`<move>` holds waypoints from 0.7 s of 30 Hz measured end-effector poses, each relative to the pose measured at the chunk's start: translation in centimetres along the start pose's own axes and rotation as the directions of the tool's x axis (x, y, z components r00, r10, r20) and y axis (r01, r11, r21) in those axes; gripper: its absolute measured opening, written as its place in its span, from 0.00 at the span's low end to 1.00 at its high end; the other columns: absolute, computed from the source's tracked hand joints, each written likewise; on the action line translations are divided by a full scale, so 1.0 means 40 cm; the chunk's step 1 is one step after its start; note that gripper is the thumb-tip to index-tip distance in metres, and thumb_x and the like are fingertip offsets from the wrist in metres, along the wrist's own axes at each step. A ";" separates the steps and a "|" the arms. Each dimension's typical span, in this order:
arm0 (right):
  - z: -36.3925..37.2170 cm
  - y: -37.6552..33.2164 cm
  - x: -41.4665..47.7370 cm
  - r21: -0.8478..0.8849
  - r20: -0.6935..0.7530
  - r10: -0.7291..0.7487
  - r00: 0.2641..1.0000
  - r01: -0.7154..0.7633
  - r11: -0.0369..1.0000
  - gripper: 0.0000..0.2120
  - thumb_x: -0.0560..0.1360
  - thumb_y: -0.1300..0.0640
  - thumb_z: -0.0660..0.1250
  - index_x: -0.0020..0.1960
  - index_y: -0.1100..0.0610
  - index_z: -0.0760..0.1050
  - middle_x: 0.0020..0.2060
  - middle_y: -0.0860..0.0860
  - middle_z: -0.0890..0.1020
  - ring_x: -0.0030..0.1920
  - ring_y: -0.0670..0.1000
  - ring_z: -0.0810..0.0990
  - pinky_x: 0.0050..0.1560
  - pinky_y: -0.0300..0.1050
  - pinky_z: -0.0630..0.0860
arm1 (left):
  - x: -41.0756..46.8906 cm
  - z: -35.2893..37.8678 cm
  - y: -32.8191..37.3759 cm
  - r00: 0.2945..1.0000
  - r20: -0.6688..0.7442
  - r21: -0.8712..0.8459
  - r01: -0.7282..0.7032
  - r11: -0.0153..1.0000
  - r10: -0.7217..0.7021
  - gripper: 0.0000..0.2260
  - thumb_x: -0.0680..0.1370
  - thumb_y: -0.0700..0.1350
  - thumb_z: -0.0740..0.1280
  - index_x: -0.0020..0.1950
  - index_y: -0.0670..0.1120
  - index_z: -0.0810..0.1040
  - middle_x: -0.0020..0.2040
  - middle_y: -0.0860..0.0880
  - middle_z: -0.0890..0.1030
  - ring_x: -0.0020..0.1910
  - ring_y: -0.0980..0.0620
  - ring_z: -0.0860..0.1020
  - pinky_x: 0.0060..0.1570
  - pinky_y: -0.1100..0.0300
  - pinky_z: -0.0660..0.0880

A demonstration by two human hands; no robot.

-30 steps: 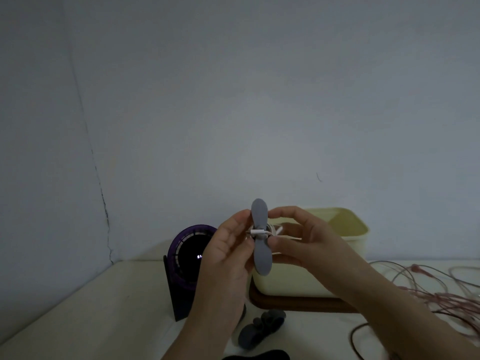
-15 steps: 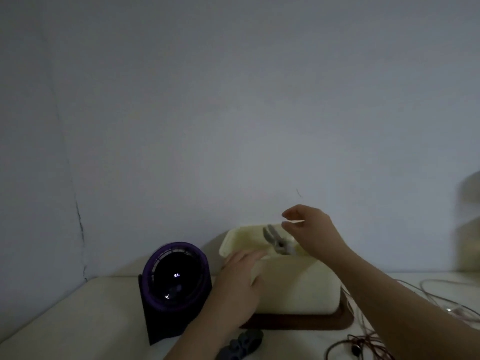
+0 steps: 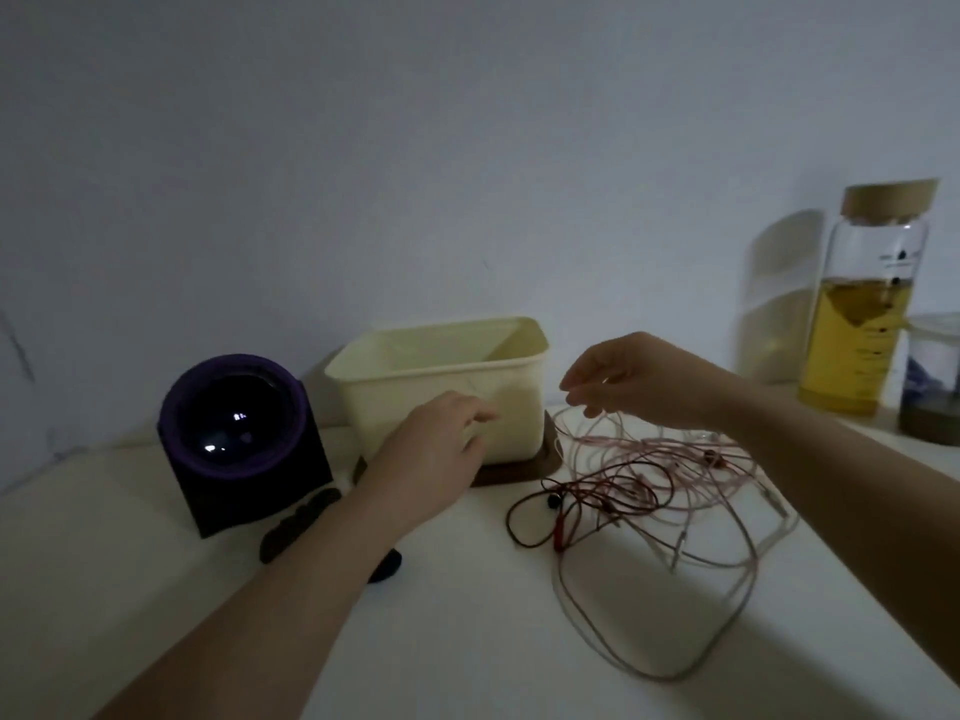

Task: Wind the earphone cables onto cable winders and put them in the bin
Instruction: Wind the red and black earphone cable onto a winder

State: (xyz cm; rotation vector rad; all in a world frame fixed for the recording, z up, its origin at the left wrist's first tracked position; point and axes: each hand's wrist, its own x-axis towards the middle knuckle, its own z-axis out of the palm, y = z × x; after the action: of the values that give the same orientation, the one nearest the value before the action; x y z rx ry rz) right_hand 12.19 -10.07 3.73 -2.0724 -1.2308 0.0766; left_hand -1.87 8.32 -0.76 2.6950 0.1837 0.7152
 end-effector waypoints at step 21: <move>-0.015 0.167 -0.132 0.220 -0.120 0.342 0.932 -0.311 0.925 0.08 0.74 0.67 0.64 0.44 0.57 0.79 0.31 0.50 0.81 0.32 0.50 0.80 0.37 0.43 0.76 | 0.023 0.085 0.064 0.977 0.025 -0.486 0.198 0.851 -0.213 0.14 0.82 0.40 0.59 0.44 0.51 0.81 0.34 0.56 0.78 0.35 0.57 0.74 0.44 0.60 0.72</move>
State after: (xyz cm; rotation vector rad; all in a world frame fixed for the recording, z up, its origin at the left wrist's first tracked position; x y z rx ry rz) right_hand 14.55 -16.50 -1.38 -2.0451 -0.7413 0.1793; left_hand 0.72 5.13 -2.17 2.1441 0.2571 0.6351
